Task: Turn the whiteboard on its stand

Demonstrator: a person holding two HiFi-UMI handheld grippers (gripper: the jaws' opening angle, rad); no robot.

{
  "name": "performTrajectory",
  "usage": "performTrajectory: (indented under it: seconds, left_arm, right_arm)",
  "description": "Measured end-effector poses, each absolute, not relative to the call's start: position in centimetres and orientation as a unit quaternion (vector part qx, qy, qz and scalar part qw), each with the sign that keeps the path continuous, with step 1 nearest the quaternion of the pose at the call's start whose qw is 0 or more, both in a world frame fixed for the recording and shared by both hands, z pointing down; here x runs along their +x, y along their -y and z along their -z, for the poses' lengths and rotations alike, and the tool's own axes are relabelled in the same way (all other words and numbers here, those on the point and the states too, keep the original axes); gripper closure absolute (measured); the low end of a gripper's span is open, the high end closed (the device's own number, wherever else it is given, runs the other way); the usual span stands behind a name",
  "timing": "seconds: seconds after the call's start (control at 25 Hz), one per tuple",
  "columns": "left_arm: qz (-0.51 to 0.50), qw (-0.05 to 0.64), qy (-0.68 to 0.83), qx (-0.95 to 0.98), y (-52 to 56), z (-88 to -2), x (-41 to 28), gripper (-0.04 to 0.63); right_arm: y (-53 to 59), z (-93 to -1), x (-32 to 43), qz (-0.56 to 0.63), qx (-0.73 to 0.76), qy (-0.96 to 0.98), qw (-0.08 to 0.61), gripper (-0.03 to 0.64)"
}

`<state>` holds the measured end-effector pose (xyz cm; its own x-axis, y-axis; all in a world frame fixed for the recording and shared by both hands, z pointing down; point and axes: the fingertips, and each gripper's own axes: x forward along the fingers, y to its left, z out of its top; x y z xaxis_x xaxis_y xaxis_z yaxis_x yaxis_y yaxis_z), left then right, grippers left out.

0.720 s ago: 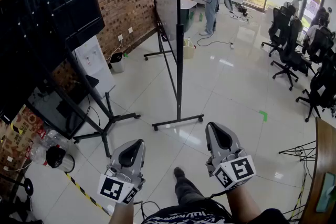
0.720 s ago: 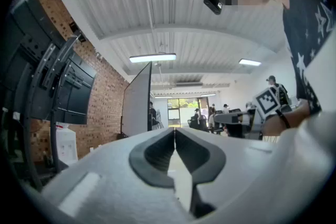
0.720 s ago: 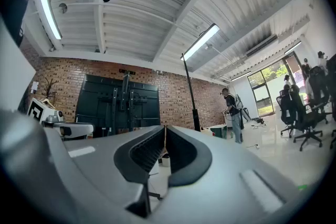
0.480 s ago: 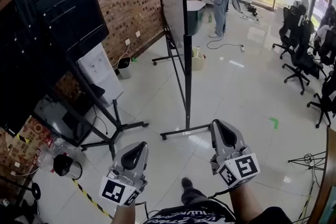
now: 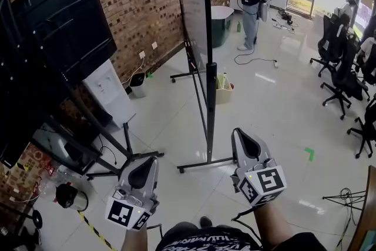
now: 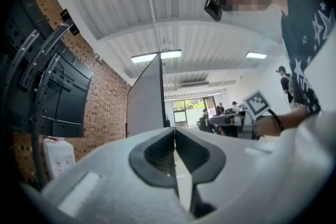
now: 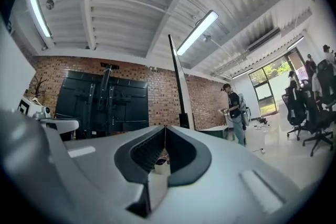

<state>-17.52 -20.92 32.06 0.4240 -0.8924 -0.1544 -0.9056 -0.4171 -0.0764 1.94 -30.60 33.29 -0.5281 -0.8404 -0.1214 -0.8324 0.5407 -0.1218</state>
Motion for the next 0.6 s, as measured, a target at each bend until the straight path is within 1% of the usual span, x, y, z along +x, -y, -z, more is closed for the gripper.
performTrajectory:
  seconds: [0.28,0.44,0.6]
  left_arm:
    - [-0.035,0.060,-0.539,-0.840,24.9,-32.7,-19.1,0.591]
    - [-0.044,0.054,-0.516,-0.854,28.4,-33.0,-18.7,0.591]
    - [-0.047,0.051,-0.492,-0.868,32.6,-32.7,-19.0,0.591]
  right_arm:
    - [34.1,-33.5,0.9,0.026,-0.497,-0.864,0.077,0.606]
    - [37.1,-33.0,-0.4,0.024,-0.505,-0.861,0.061,0.564]
    - [40.8,-31.7,-2.1,0.013,-0.509,-0.859,0.051,0.548]
